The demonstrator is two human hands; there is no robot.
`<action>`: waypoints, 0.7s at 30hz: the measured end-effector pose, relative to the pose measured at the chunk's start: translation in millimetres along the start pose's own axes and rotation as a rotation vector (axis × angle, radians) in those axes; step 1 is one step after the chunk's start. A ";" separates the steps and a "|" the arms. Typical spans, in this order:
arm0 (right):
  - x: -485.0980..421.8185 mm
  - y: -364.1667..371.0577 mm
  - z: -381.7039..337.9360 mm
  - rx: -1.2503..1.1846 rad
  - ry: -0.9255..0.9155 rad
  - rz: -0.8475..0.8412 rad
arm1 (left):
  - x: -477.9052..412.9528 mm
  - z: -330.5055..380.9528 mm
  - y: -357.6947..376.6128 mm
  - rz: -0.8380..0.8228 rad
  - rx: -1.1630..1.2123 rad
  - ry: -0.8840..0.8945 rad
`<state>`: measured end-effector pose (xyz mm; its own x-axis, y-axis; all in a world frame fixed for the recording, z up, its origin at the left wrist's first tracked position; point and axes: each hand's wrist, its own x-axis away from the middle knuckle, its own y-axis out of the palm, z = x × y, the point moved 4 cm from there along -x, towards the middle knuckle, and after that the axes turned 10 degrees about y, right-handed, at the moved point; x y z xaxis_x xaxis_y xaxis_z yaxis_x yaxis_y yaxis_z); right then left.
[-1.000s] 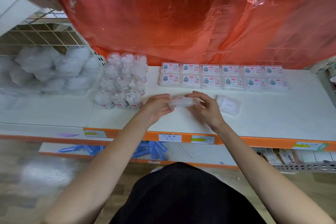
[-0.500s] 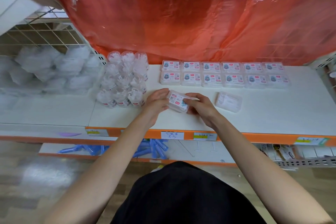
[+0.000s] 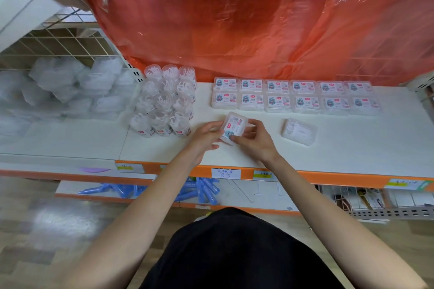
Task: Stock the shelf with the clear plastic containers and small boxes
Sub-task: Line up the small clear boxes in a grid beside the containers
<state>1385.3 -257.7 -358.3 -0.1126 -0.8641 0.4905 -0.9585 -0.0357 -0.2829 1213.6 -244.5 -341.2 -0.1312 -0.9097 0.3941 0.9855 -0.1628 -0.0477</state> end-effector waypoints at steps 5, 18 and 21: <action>2.4 -7.2 -2.1 0.337 -0.408 -0.019 | -2.5 4.6 -3.5 -0.060 -0.208 0.041; -3.7 -10.0 7.2 0.446 -0.489 0.170 | 14.8 -26.3 -14.8 0.104 -0.864 0.423; -7.4 -9.1 10.6 0.495 -0.460 0.203 | 22.1 -38.0 -17.0 0.055 -1.112 0.491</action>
<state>1397.6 -256.3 -368.1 -0.0496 -0.9985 0.0213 -0.6863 0.0186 -0.7271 1189.9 -276.3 -366.5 -0.3564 -0.9342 -0.0114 0.3930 -0.1388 -0.9090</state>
